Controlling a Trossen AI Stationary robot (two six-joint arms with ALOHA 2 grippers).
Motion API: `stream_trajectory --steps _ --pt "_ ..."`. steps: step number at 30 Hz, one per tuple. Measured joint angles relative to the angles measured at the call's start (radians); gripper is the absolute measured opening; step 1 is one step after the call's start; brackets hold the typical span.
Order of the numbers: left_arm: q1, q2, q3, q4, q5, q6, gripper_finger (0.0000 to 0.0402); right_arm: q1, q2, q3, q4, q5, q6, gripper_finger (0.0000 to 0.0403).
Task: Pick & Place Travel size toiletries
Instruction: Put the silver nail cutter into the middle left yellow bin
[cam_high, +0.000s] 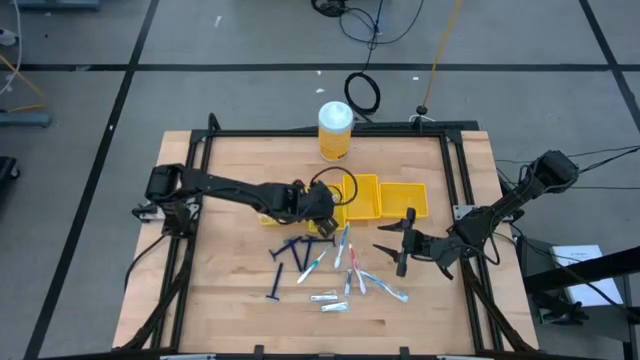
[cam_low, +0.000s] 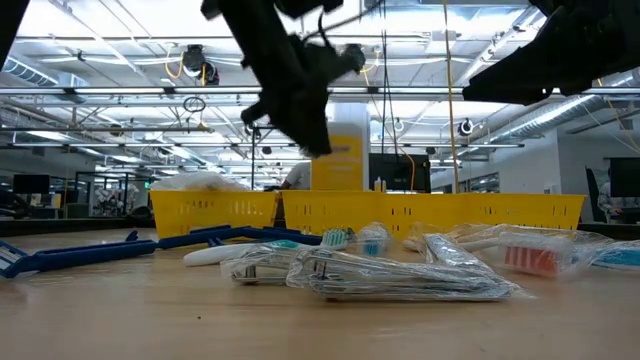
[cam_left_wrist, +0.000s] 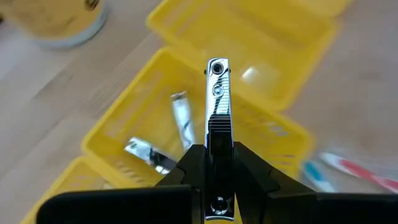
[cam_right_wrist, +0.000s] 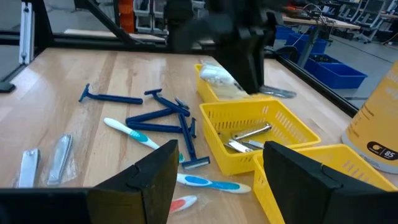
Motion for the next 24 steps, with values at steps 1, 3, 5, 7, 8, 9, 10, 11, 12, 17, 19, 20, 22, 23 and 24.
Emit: stream_trajectory --steps 1,3,5,7,8,9,10,11,12,17,19,20,22,23,24 --pt "0.012 0.007 -0.01 -0.002 0.002 -0.011 0.0042 0.0 0.0 0.0 -0.002 0.0 0.0 0.0221" --pt "0.035 0.015 -0.036 0.022 0.012 -0.045 0.0042 0.0 0.0 0.0 -0.011 0.0 0.0 0.0221" --pt "0.058 0.016 -0.069 0.046 0.03 -0.082 0.0042 0.0 0.0 0.0 -0.016 0.002 0.0 0.0221" --pt "0.075 0.015 -0.101 0.06 0.043 -0.109 0.0042 0.0 0.0 0.0 -0.023 0.002 0.0 0.0221" --pt "0.081 0.017 -0.111 0.072 0.044 -0.119 0.0042 -0.001 0.0 0.0 -0.024 0.002 0.0 0.0221" --pt "0.086 0.018 -0.116 0.075 0.044 -0.13 0.0042 -0.001 0.0 0.0 -0.023 0.002 0.0 0.0221" --pt "0.089 0.017 -0.118 0.073 0.045 -0.138 0.0042 -0.001 0.0 0.0 -0.023 0.002 0.0 0.0221" --pt "0.091 0.016 -0.119 0.076 0.045 -0.14 0.0042 -0.001 0.0 0.0 -0.024 0.002 0.0 0.0221" --pt "0.091 0.016 -0.119 0.08 0.045 -0.139 0.0042 -0.001 0.0 0.0 -0.024 0.003 0.0 0.0221" --pt "0.083 0.016 -0.119 0.11 0.045 -0.118 0.0043 -0.006 0.0 0.0 -0.026 0.003 0.0 0.0221" --pt "0.077 0.016 -0.119 0.134 0.046 -0.102 0.0043 -0.013 0.0 0.0 -0.026 0.003 0.0 0.0221" --pt "0.074 0.016 -0.119 0.142 0.045 -0.098 0.0044 -0.015 0.0 0.0 -0.028 0.003 0.002 0.0221" --pt "0.068 0.016 -0.119 0.15 0.042 -0.097 0.0051 -0.02 0.0 0.0 -0.035 0.002 0.017 0.0221" --pt "0.067 0.016 -0.119 0.15 0.04 -0.097 0.0057 -0.021 0.0 0.0 -0.041 0.002 0.028 0.0221" --pt "0.066 0.016 -0.119 0.15 0.04 -0.096 0.0064 -0.022 0.0 0.0 -0.046 0.002 0.033 0.0221"
